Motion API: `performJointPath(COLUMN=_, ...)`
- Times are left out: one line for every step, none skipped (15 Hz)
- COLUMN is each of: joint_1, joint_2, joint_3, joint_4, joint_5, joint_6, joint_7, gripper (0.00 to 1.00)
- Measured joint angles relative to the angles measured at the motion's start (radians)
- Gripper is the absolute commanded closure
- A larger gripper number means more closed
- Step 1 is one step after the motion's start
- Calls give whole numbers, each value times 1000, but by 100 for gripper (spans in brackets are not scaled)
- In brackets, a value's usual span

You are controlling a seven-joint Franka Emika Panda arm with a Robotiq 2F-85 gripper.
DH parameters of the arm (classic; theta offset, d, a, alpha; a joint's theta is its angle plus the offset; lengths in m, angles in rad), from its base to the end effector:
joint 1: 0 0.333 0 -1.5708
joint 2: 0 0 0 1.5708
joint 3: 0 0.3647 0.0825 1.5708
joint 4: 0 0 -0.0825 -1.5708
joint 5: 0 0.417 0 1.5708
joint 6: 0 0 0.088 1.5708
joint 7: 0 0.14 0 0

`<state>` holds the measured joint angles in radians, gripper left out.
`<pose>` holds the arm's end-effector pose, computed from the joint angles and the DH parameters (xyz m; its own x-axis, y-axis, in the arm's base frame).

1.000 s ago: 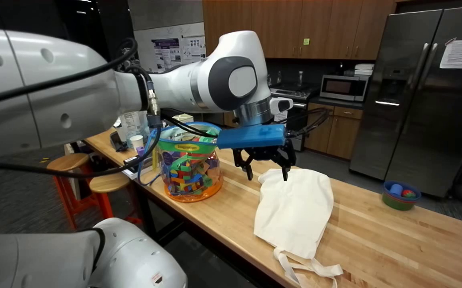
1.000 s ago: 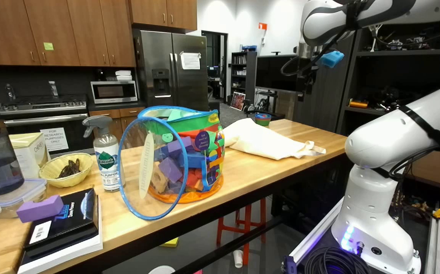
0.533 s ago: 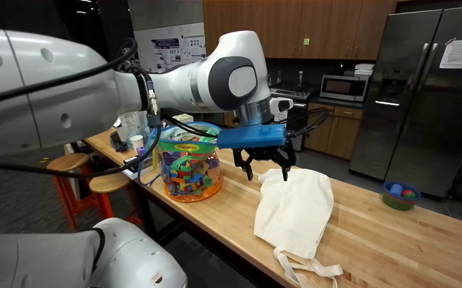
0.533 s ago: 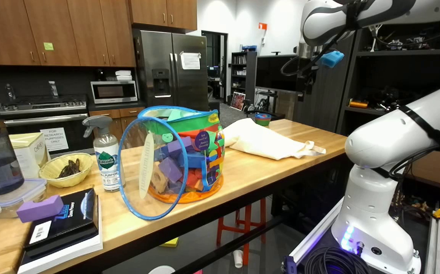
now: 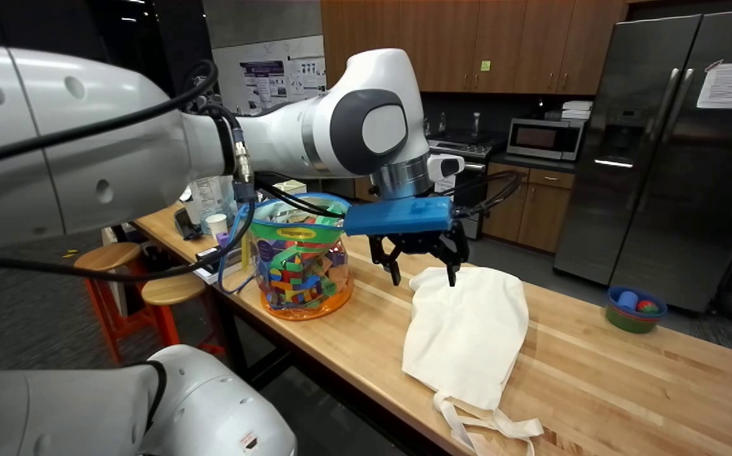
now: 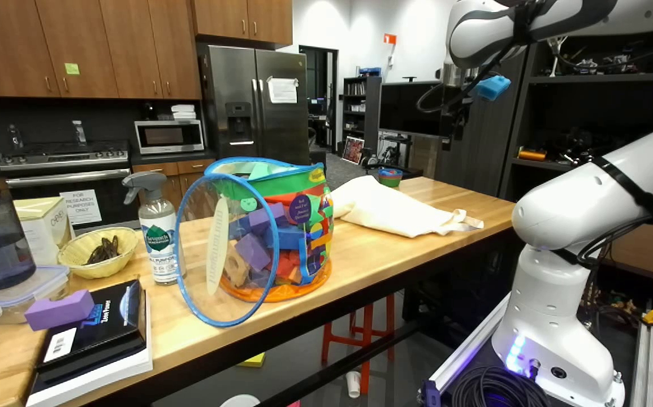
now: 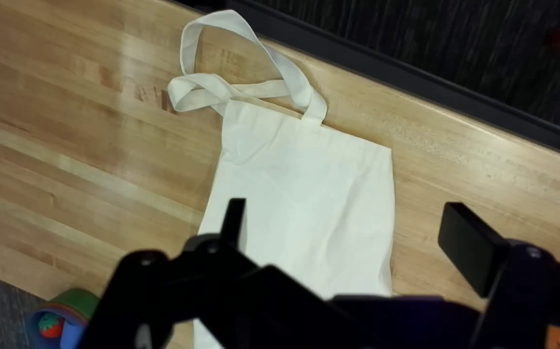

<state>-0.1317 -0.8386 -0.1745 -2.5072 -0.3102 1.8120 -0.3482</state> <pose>0.2909 -0.1397 0.5502 0.9866 0.1500 0.0637 0.1334 -0.9680 0.2125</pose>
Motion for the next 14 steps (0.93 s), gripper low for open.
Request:
performJointPath(joint_1=0, joint_2=0, joint_3=0, joint_4=0, joint_5=0, joint_6=0, joint_7=0, gripper=0)
performJointPath(joint_1=0, joint_2=0, joint_3=0, joint_4=0, joint_5=0, joint_6=0, joint_7=0, gripper=0)
performJointPath(joint_1=0, joint_2=0, joint_3=0, joint_4=0, joint_5=0, joint_6=0, joint_7=0, gripper=0)
performJointPath(joint_1=0, joint_2=0, joint_3=0, joint_4=0, joint_5=0, joint_6=0, joint_7=0, gripper=0)
performJointPath(joint_1=1, joint_2=0, joint_3=0, joint_4=0, joint_5=0, joint_6=0, joint_7=1, gripper=0)
performJointPath(joint_1=4, joint_2=0, joint_3=0, joint_4=0, joint_5=0, joint_6=0, joint_7=1, gripper=0)
performJointPath(joint_1=10, joint_2=0, joint_3=0, joint_4=-1, joint_5=0, joint_6=5, joint_7=2, gripper=0)
performJointPath(joint_1=17, joint_2=0, joint_3=0, joint_4=-3, joint_5=0, joint_6=14, joint_7=3, gripper=0)
performJointPath(joint_1=23, joint_2=0, joint_3=1, joint_4=-8, joint_5=0, joint_6=30, joint_7=5, gripper=0)
performJointPath(joint_1=28, joint_2=0, joint_3=2, joint_4=-16, joint_5=0, joint_6=50, joint_7=6, gripper=0)
performJointPath(joint_1=32, joint_2=0, joint_3=4, joint_4=-25, joint_5=0, joint_6=73, joint_7=7, gripper=0)
performJointPath(joint_1=35, joint_2=0, joint_3=5, joint_4=-38, joint_5=0, joint_6=99, joint_7=8, gripper=0)
performJointPath(joint_1=37, joint_2=1, joint_3=7, joint_4=-53, joint_5=-1, joint_6=127, joint_7=8, gripper=0)
performJointPath(joint_1=38, joint_2=4, joint_3=9, joint_4=-68, joint_5=-2, joint_6=155, joint_7=9, gripper=0)
